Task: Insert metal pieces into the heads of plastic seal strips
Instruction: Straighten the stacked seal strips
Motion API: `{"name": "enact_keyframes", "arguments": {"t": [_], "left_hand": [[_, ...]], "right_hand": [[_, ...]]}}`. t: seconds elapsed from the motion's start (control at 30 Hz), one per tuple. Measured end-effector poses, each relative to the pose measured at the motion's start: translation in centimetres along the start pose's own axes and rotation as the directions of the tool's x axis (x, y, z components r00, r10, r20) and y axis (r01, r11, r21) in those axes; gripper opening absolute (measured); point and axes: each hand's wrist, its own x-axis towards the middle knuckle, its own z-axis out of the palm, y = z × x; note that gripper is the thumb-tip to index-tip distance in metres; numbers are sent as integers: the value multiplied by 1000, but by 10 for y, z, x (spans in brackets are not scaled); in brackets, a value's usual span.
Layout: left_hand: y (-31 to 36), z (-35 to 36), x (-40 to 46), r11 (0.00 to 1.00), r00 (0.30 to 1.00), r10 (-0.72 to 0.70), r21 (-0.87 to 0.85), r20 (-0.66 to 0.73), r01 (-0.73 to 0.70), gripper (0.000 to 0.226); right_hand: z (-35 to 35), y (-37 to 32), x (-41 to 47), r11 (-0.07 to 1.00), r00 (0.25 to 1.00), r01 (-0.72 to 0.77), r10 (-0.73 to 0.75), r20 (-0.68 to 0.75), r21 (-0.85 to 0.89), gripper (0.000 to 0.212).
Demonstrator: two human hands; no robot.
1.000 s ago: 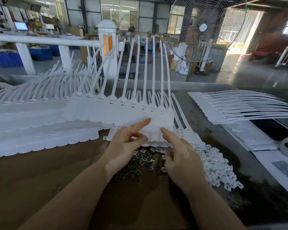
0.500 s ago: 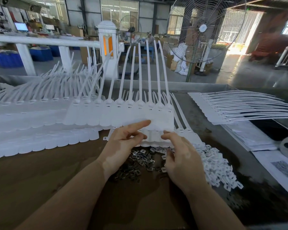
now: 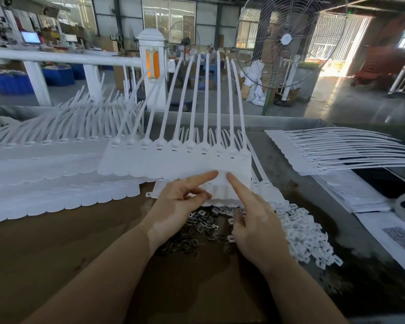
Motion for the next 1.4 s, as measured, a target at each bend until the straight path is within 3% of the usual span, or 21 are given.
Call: {"name": "enact_keyframes", "arguments": {"t": [0.2, 0.43, 0.6, 0.8, 0.97, 1.1, 1.4], "left_hand": [[4, 0, -2, 998, 999, 40, 47, 37, -42, 56], [4, 2, -3, 991, 996, 83, 100, 36, -86, 56], [-2, -6, 0, 999, 971, 15, -38, -239, -25, 61], [-10, -10, 6, 996, 877, -54, -91, -477, 11, 35], [-17, -20, 12, 995, 742, -94, -39, -664, 91, 15], [-24, -32, 17, 985, 690, -142, -34, -709, 168, 16], [-33, -34, 21, 938, 739, -146, 145, -658, 315, 18]], "right_hand": [[0, 1, 1, 1000, 994, 12, -9, -110, 23, 73], [0, -1, 2, 999, 973, -17, 7, -232, -38, 64], [-3, 7, 1, 970, 927, -244, 234, -292, 1, 62], [-2, 6, 1, 959, 922, -284, 269, -280, -14, 63], [-3, 7, 1, 950, 921, -313, 298, -250, -19, 64], [-4, 11, 1, 933, 907, -359, 347, -238, -6, 66], [-3, 11, 3, 916, 893, -400, 386, -231, -13, 62]]}}
